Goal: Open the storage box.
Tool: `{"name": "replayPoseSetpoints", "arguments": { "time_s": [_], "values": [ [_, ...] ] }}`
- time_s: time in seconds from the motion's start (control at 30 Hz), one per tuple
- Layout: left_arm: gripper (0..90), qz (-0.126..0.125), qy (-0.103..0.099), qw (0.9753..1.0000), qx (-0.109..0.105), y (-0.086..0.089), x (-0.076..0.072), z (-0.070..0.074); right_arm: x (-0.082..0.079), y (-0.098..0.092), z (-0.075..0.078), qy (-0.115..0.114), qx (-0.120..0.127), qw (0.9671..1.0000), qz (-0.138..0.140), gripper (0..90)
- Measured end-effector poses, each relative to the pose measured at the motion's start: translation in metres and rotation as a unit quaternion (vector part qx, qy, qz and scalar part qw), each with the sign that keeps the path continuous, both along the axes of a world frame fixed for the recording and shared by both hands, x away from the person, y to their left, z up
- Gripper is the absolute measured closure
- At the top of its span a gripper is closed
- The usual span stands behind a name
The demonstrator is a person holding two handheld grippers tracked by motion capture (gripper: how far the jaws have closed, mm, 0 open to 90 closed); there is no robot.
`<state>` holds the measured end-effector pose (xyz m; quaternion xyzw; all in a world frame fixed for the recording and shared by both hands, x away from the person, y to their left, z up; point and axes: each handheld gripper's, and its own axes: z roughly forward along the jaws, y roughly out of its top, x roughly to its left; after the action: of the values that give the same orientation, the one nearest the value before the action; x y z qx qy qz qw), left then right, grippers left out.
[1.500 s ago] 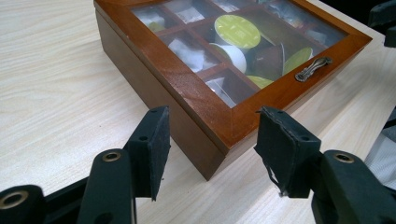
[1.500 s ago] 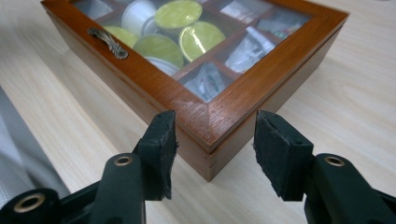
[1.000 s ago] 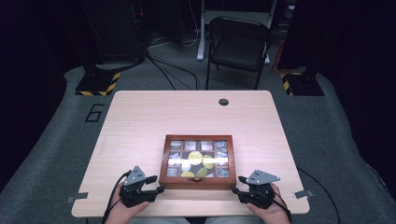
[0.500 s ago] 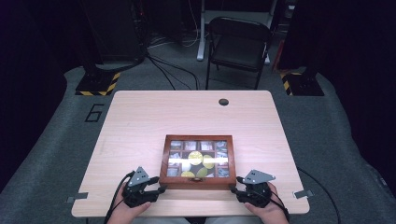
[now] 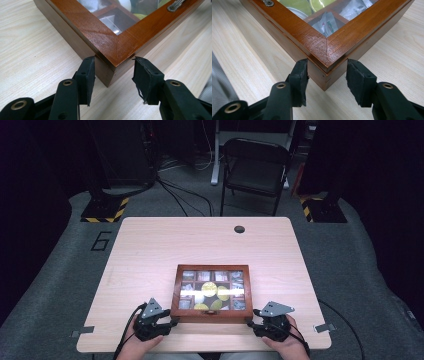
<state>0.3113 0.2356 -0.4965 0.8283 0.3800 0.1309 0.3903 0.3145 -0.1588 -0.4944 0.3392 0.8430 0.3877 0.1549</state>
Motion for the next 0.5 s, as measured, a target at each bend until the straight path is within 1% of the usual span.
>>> {"name": "replayPoseSetpoints", "arguments": {
  "time_s": [0.03, 0.1, 0.17, 0.23, 0.27, 0.3, 0.37, 0.43, 0.5],
  "values": [
    [52.1, -0.001, 0.0, 1.0, 0.002, 0.0003, 0.0, 0.0002, 0.0003, -0.0003, 0.0, 0.0, 0.0, 1.0, 0.002, 51.7],
    [52.3, 0.005, 0.0, 1.0, -0.006, -0.0002, -0.0005, 0.0001, 0.0008, -0.0005, -0.0002, 0.001, 0.002, 1.0, 0.004, 51.7],
    [52.9, 0.002, 0.002, 1.0, -0.009, -0.0001, -0.0014, 0.0013, 0.0012, -0.0009, -0.0002, 0.0, 0.001, 1.0, 0.003, 51.7],
    [53.7, 0.002, -0.002, 0.9999, -0.01, -0.0018, -0.002, 0.0007, 0.0021, -0.0025, -0.0001, 0.001, -0.001, 1.0, 0.001, 52.2],
    [53.8, 0.0, 0.001, 1.0, -0.01, -0.0026, -0.0023, 0.001, 0.0027, -0.0032, -0.0003, 0.001, 0.001, 1.0, -0.002, 52.6],
    [53.8, -0.004, -0.001, 1.0, -0.004, -0.0029, -0.0022, 0.0016, 0.0036, -0.0043, -0.0003, 0.001, 0.002, 1.0, -0.002, 52.8],
    [53.4, -0.003, -0.008, 1.0, 0.002, -0.0041, -0.0024, 0.0012, 0.0039, -0.0054, -0.0006, 0.008, 0.009, 0.9999, -0.004, 53.1],
    [52.1, -0.002, -0.009, 1.0, 0.0, -0.0048, -0.0026, 0.0016, 0.0037, -0.0054, -0.0004, 0.007, 0.006, 0.9999, -0.006, 53.1],
    [51.9, -0.002, -0.005, 1.0, -0.005, -0.0043, -0.0021, 0.0019, 0.0034, -0.0052, 0.0002, 0.002, 0.005, 1.0, -0.005, 53.0]
  ]
}}
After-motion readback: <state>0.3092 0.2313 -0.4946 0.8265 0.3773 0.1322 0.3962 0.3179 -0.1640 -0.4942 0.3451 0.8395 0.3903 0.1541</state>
